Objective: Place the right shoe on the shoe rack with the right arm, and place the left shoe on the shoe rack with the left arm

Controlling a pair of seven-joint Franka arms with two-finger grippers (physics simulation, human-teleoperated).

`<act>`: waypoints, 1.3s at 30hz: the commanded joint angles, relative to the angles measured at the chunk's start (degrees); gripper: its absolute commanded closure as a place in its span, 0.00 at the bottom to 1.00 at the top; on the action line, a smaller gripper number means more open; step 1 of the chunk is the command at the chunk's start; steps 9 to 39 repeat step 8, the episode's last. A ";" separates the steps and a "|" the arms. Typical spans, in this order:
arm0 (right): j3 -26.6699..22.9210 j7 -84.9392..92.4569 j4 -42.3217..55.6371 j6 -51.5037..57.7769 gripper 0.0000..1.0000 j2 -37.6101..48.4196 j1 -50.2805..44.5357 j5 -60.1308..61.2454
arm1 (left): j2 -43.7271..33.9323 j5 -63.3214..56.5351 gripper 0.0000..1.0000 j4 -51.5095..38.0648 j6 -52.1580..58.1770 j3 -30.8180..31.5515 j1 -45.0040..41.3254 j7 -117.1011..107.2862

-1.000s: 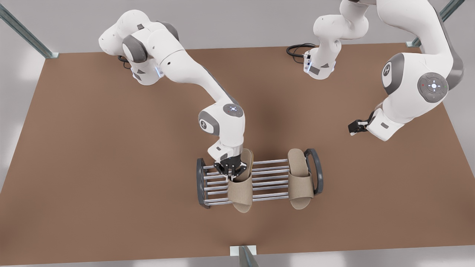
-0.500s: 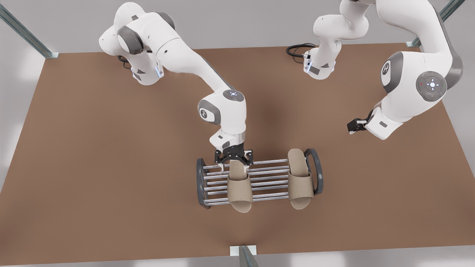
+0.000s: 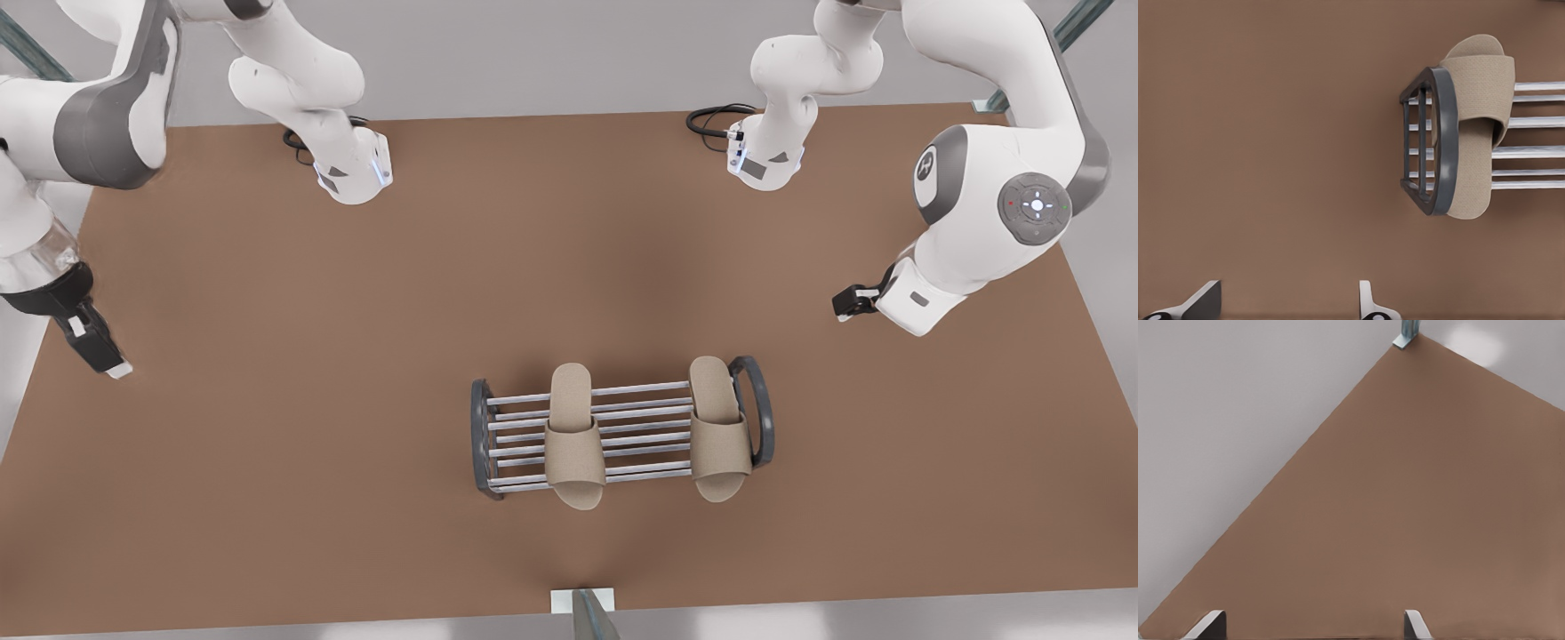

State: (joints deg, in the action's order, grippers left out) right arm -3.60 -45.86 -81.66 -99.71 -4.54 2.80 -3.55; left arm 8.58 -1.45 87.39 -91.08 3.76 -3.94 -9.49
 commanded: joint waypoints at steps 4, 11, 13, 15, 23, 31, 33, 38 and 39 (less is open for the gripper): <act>6.41 39.97 -3.77 -3.39 0.00 -4.50 -4.47 5.83 | 0.21 -0.04 0.00 0.06 0.03 0.02 0.24 -0.09; 6.68 40.24 -3.16 -2.42 0.00 -5.92 -4.82 5.92 | 0.47 -0.04 0.00 0.06 0.03 0.02 0.33 -0.09; 6.68 40.24 -3.16 -2.42 0.00 -5.92 -4.82 5.92 | 0.47 -0.04 0.00 0.06 0.03 0.02 0.33 -0.09; 6.68 40.24 -3.16 -2.42 0.00 -5.92 -4.82 5.92 | 0.47 -0.04 0.00 0.06 0.03 0.02 0.33 -0.09; 6.68 40.24 -3.16 -2.42 0.00 -5.92 -4.82 5.92 | 0.47 -0.04 0.00 0.06 0.03 0.02 0.33 -0.09; 6.68 40.24 -3.16 -2.42 0.00 -5.92 -4.82 5.92 | 0.47 -0.04 0.00 0.06 0.03 0.02 0.33 -0.09; 6.68 40.24 -3.16 -2.42 0.00 -5.92 -4.82 5.92 | 0.47 -0.04 0.00 0.06 0.03 0.02 0.33 -0.09; 6.68 40.24 -3.16 -2.42 0.00 -5.92 -4.82 5.92 | 0.47 -0.04 0.00 0.06 0.03 0.02 0.33 -0.09; 6.68 40.24 -3.16 -2.42 0.00 -5.92 -4.82 5.92 | 0.47 -0.04 0.00 0.06 0.03 0.02 0.33 -0.09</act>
